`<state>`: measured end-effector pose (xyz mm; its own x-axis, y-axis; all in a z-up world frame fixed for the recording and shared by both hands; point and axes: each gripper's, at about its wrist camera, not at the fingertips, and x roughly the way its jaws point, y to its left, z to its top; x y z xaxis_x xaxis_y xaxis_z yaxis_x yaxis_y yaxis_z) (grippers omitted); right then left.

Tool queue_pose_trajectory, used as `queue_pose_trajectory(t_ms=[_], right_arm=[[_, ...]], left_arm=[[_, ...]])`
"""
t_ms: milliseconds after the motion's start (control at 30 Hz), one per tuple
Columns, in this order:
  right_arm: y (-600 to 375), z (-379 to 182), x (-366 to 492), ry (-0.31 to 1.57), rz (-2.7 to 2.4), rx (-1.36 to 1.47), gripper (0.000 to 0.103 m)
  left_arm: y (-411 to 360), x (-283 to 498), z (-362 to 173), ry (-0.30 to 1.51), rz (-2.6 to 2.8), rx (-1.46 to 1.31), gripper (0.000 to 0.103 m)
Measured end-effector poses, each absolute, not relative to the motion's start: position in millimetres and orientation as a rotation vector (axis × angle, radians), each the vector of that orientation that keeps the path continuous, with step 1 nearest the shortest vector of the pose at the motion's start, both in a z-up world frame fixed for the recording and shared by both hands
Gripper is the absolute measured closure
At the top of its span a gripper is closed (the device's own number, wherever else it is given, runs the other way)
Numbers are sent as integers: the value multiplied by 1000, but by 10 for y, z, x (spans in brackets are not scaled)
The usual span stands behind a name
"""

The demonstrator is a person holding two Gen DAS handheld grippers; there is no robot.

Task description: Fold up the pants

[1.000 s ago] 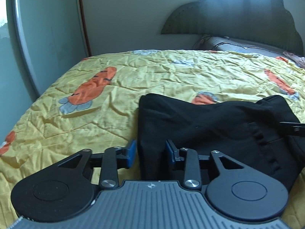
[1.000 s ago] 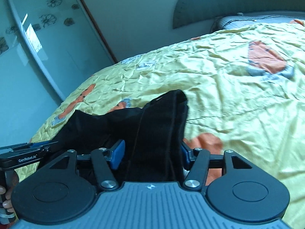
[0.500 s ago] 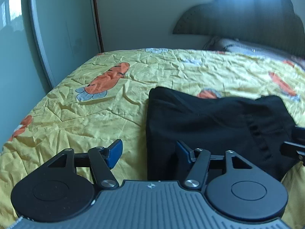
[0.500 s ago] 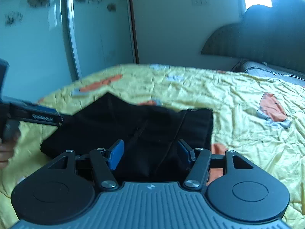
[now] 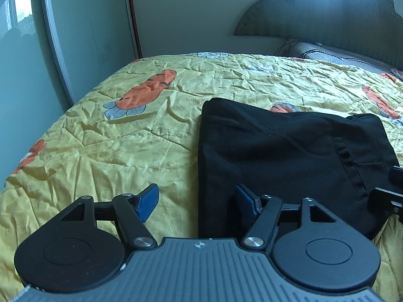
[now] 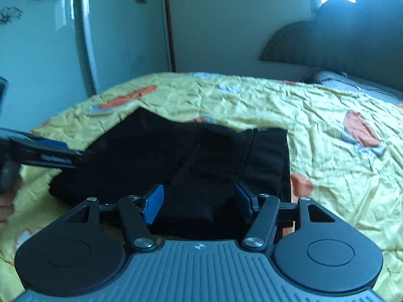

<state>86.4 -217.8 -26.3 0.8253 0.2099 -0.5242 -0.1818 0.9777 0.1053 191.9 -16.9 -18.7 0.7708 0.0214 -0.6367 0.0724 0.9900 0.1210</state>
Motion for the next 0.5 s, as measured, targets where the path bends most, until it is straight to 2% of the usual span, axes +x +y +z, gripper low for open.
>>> queue_pose_trajectory(t_ms=[500], right_arm=[[-2087, -133, 708, 558, 194, 62, 41]], left_arm=[[-92, 1710, -125, 692, -24, 118, 27]])
